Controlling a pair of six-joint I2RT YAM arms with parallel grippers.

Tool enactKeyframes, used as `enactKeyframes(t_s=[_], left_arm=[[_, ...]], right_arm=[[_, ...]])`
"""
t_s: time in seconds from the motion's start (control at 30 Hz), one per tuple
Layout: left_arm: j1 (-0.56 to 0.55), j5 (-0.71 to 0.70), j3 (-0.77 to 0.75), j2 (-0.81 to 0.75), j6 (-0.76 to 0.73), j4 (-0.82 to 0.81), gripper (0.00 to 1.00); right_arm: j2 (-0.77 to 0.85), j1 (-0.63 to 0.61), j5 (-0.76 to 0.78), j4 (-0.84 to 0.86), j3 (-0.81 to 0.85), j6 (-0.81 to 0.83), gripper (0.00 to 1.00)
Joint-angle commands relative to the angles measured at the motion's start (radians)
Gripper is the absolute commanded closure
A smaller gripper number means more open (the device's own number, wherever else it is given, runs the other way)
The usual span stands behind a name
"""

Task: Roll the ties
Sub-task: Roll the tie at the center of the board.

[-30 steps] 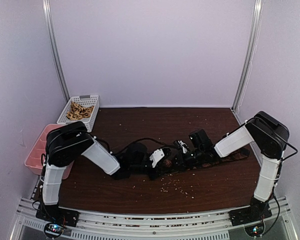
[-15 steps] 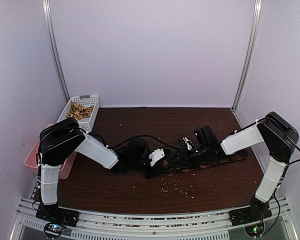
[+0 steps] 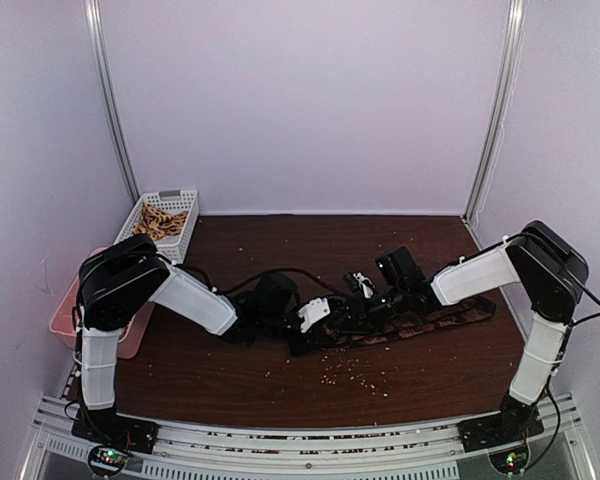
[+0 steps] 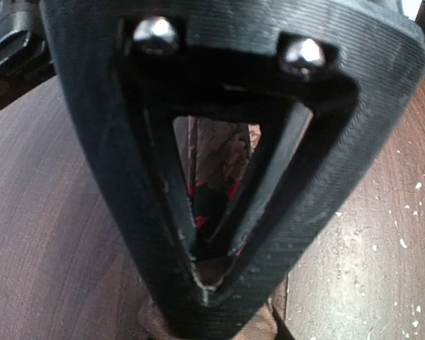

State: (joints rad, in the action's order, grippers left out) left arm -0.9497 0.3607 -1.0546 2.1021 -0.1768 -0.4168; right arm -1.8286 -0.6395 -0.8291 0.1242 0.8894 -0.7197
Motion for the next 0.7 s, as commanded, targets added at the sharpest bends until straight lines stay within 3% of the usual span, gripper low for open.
enactKeyframes(t_s=[0.0,0.1,0.13,0.33,0.53,0.6,0.67], left_arm=[[0.0,0.004,0.038,0.059,-0.027,0.235,0.74],[0.0,0.005,0.037,0.058,-0.03,0.234,0.72],[0.0,0.001,0.037,0.055,-0.031,0.234,0.7],[0.017,-0.038,0.113,-0.032,0.005,0.099,0.4],[0.016,-0.074,0.203,-0.1,0.037,-0.114,0.28],[0.014,-0.067,0.233,-0.099,0.064,-0.195,0.17],[0.002,-0.079,0.233,-0.084,0.086,-0.229,0.13]], right_arm=[[-0.017,-0.009,0.012,-0.047,0.014,0.052,0.74],[-0.018,-0.009,0.017,-0.05,0.01,0.063,0.97],[-0.016,-0.008,0.02,-0.048,0.006,0.062,1.0],[-0.024,-0.005,0.037,-0.019,-0.039,0.041,1.0],[-0.026,0.008,0.04,0.028,-0.092,0.018,1.0],[-0.022,0.013,0.041,0.042,-0.108,0.013,1.0],[-0.019,0.015,0.045,0.054,-0.12,0.008,1.0]])
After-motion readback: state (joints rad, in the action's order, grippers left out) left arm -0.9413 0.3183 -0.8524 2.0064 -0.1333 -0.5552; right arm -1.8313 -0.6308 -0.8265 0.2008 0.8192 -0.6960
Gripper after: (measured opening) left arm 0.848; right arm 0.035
